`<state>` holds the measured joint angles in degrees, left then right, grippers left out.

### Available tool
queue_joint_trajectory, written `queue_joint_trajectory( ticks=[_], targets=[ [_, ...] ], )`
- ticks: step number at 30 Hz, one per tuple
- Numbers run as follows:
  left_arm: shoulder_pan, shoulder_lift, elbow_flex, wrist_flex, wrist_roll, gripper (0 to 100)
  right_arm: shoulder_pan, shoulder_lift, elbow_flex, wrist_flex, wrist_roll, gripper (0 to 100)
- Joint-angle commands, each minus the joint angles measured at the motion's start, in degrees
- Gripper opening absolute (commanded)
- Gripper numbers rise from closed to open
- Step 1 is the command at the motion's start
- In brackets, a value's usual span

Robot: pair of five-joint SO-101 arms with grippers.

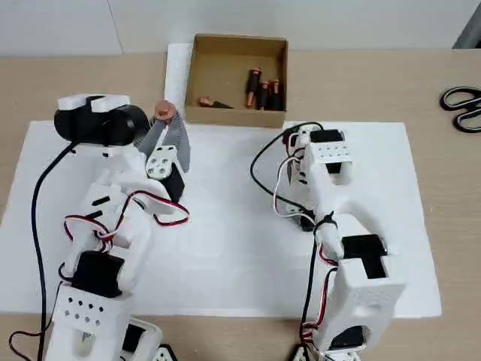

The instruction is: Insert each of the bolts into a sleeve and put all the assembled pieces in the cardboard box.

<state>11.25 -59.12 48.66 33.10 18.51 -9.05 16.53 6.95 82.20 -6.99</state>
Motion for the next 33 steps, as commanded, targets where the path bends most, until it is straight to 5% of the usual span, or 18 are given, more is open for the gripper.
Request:
queue_joint_trajectory(
  ticks=[1, 10, 24, 33],
  targets=[
    [0.44, -0.97, -2.59, 1.85, -0.18, 1, 0.13, -11.21, -1.14, 1.71, 0.44, 0.5],
    [0.53, -0.44, -8.92, 18.81, -0.18, 1, -0.13, -39.69, -0.35, 7.25, 0.44, 0.5],
    [0.53, -0.53, -9.01, 18.99, -0.09, 1, -17.19, -69.23, 32.35, 3.82, 15.21, 0.6],
    [0.53, -0.35, -14.46, 19.16, 0.0, 1, -9.36, -96.22, 54.42, -30.81, 17.41, 0.5]
  ],
)
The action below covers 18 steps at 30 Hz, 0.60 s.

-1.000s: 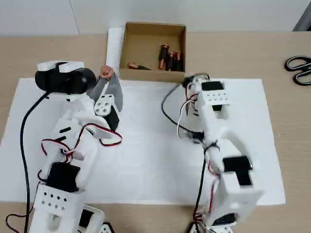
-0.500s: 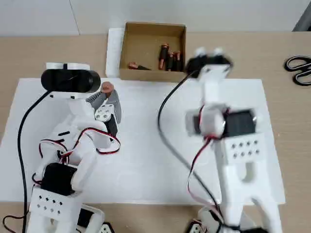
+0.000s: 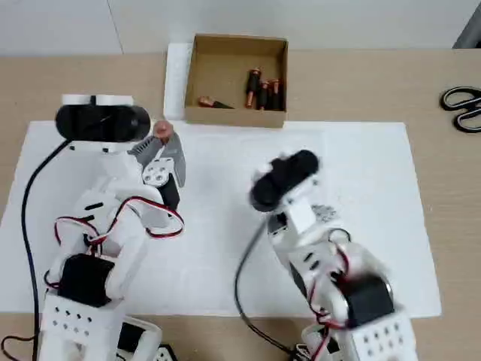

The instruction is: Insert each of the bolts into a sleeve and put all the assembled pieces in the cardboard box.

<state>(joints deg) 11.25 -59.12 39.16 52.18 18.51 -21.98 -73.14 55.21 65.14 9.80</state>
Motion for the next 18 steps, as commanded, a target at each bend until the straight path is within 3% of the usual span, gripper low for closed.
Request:
queue_joint_trajectory(
  ticks=[1, 6, 11, 14, 18],
  targets=[
    [0.53, -0.35, -5.85, 0.18, 0.0, 1, 4.88, -7.78, 8.62, -17.45, 0.62, 0.5],
    [0.62, 6.59, -15.08, 6.07, 0.18, 1, 6.46, -8.84, 12.4, -29.23, 0.79, 0.5],
    [4.75, 21.01, -34.24, 15.91, 6.33, 1, 1.54, -8.92, 12.48, -37.05, 0.88, 0.4],
    [7.65, 26.81, -43.12, 16.88, 9.58, 1, -2.33, -9.19, 12.48, -39.43, 0.88, 0.4],
    [10.9, 28.4, -46.11, 12.75, 12.22, 1, -4.26, -9.36, 12.75, -40.04, 0.79, 0.4]
  ],
)
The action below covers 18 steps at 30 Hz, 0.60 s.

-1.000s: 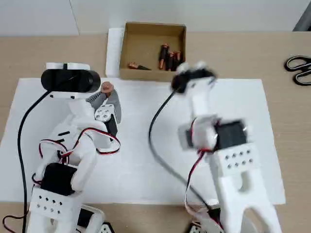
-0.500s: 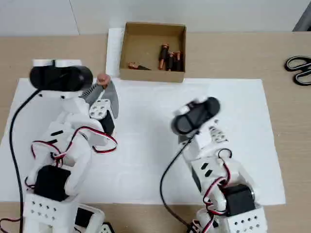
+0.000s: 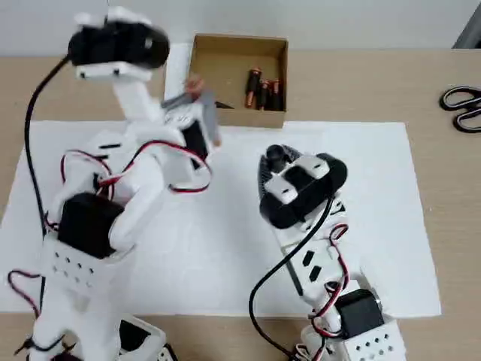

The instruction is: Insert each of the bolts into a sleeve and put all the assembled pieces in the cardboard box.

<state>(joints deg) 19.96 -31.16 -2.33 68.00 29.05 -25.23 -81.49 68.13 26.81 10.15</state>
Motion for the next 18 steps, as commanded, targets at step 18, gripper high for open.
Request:
queue_joint_trajectory(
  ticks=[18],
  targets=[
    [6.51, -14.33, 16.66, -23.03, 1.58, 1, -1.01, -20.62, 19.16, -11.21, 0.53, 0.4]
  ],
)
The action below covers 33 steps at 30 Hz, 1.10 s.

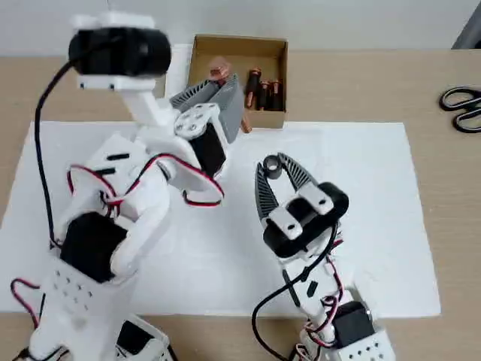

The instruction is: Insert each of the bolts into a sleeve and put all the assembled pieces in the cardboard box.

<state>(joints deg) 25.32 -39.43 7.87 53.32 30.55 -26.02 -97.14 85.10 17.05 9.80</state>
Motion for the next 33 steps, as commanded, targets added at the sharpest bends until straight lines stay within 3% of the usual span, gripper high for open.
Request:
queue_joint_trajectory(
  ticks=[1, 6, 9, 28, 33],
  targets=[
    [1.93, -7.91, 10.15, -12.04, -0.09, 1, -0.22, -6.64, 3.52, -1.45, 0.97, 0.4],
    [5.98, -15.21, 28.53, -29.63, -9.49, 1, -0.13, -6.55, 5.63, -1.54, 0.53, 0.4],
    [7.65, -17.67, 33.89, -35.25, -12.48, 1, -0.22, -6.55, 5.27, -1.63, 0.53, 0.4],
    [8.53, -23.47, 37.85, -31.3, -17.93, 1, -0.22, -6.2, 2.37, -1.63, 0.79, 0.4],
    [7.3, -28.92, 43.47, -31.82, -17.85, 1, -0.22, -5.93, 1.58, -7.43, 0.88, 0.4]
  ],
)
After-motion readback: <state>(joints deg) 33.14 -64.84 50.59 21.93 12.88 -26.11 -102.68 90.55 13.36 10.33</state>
